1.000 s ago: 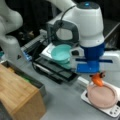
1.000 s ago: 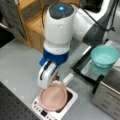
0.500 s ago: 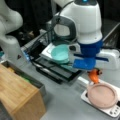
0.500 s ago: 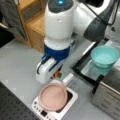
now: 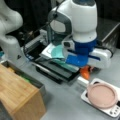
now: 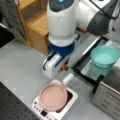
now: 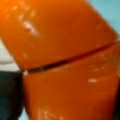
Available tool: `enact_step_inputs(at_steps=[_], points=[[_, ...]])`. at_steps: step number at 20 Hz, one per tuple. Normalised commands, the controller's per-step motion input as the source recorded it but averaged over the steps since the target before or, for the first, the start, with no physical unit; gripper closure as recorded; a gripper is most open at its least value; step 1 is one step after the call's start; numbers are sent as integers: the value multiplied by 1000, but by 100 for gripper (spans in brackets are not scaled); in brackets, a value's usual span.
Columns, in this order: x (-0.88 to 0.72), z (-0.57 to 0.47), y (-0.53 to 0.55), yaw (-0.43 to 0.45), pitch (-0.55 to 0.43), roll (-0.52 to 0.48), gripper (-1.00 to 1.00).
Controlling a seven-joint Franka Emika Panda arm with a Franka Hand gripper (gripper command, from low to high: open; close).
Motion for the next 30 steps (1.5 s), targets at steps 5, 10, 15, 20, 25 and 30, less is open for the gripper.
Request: enact_step_inputs(at_steps=[5, 10, 15, 20, 25, 30], points=[[-474, -54, 158, -12, -1, 111, 100], [-528, -78, 163, -26, -124, 155, 100], [-616, -144, 85, -54, -213, 194, 100], [-650, -205, -37, -127, -282, 128, 100], [-747, -229, -48, -163, -321, 110, 100], [-755, -268, 4, -122, -356, 115, 100]])
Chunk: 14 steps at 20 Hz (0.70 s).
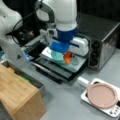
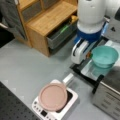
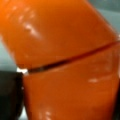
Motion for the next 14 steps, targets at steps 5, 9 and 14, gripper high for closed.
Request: enact_step_inputs(at_steps=[5, 9, 14], points=[[-664, -307, 113, -63, -342, 120, 100], [-591, -272, 179, -51, -297, 162, 100], [-497, -195, 186, -23, -250, 137, 100]])
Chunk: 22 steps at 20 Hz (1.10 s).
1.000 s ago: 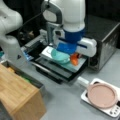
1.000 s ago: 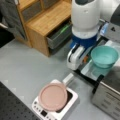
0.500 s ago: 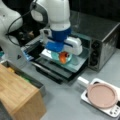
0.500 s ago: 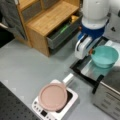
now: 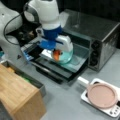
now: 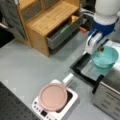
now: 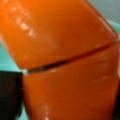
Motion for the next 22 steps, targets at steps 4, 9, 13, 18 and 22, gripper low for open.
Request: enact_step_inputs(at_steps=[4, 9, 13, 18, 22], points=[[-395, -179, 220, -22, -218, 110, 100], [-267, -149, 158, -32, -189, 91, 100], [-159, -114, 67, -34, -186, 98, 100], [-32, -61, 50, 9, -207, 139, 100], [44, -43, 44, 16, -180, 186, 100]])
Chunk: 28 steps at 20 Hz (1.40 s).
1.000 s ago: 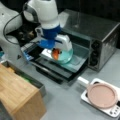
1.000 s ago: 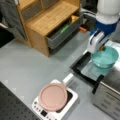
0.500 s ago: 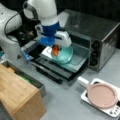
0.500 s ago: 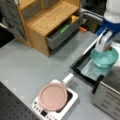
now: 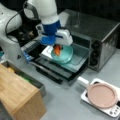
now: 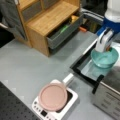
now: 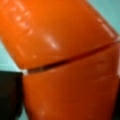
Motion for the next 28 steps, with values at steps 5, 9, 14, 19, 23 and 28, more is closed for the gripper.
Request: enact_step_inputs(at_steps=[5, 9, 14, 19, 23, 28], points=[[94, -93, 103, -57, -86, 172, -100], [90, -81, 159, -57, 22, 142, -100], [65, -41, 161, -64, 27, 96, -100], [40, -27, 122, -63, 22, 82, -100], [43, -14, 86, -53, 39, 67, -100], [65, 4, 48, -45, 47, 72, -100]])
